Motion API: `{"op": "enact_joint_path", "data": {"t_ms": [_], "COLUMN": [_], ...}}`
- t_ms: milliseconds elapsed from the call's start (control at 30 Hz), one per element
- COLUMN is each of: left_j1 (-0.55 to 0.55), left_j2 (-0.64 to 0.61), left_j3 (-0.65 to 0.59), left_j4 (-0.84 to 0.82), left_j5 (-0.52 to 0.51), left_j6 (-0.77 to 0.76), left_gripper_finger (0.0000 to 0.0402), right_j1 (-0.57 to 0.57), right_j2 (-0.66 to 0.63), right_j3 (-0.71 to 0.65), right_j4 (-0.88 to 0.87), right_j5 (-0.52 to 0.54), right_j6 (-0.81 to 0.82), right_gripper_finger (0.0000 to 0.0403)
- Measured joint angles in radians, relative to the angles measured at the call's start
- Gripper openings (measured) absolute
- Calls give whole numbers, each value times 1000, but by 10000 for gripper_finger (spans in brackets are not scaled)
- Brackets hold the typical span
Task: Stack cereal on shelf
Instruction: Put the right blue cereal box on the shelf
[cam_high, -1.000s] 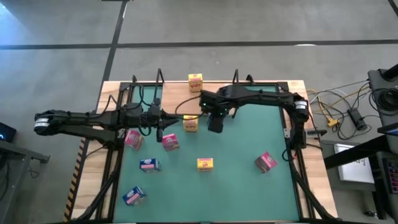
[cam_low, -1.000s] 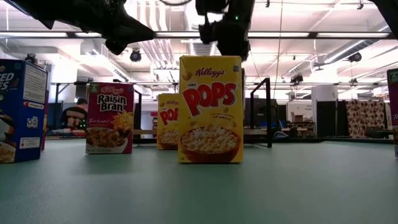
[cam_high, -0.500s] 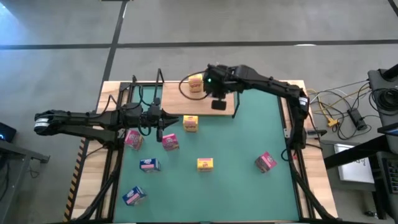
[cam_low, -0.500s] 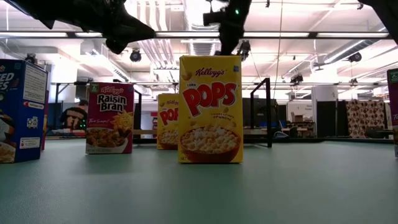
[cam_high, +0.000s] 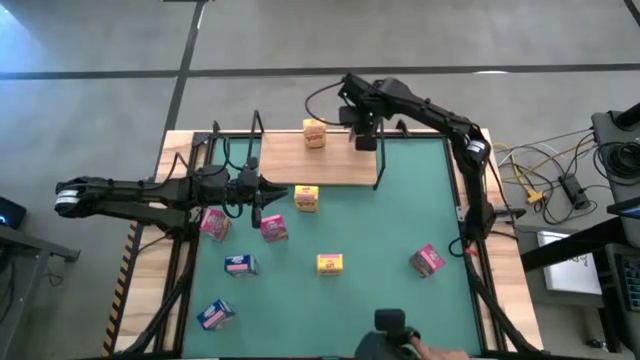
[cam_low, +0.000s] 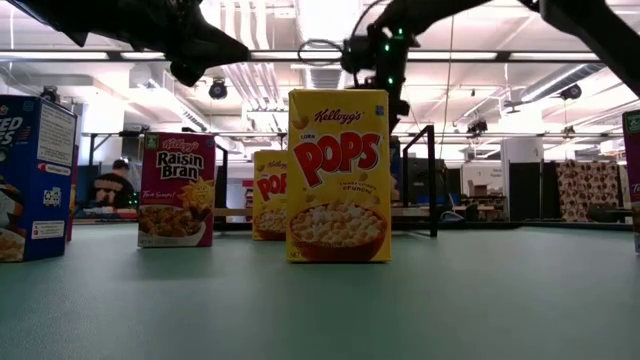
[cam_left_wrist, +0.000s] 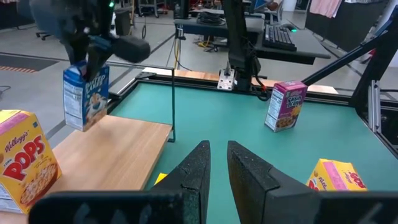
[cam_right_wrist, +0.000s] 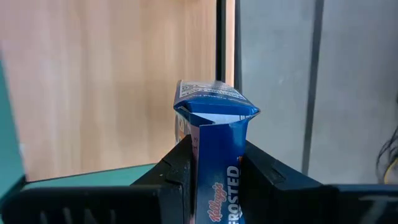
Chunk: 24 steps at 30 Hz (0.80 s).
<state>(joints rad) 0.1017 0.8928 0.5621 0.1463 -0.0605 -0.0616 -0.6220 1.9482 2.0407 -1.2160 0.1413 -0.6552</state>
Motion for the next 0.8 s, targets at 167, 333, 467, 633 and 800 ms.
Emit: {"op": "enact_joint_path", "data": {"t_ms": [167, 333, 467, 633, 800], "left_j1": [0, 0, 0, 0, 0], "left_j2": [0, 0, 0, 0, 0], "left_j3": [0, 0, 0, 0, 0], "left_j4": [1, 3, 3, 3, 3], "left_j5": [0, 0, 0, 0, 0], "left_j6": [0, 0, 0, 0, 0], "left_gripper_finger": [37, 37, 37, 37, 37], "right_j1": [-27, -27, -27, -27, -27], "right_j2": [17, 17, 17, 31, 50], "right_j3": [0, 0, 0, 0, 0], "right_j4": [-1, 1, 5, 32, 41], "right_j5": [-45, -71, -71, -66, -58], "right_j6": [0, -4, -13, 9, 34], "right_gripper_finger": [79, 79, 79, 90, 129]}}
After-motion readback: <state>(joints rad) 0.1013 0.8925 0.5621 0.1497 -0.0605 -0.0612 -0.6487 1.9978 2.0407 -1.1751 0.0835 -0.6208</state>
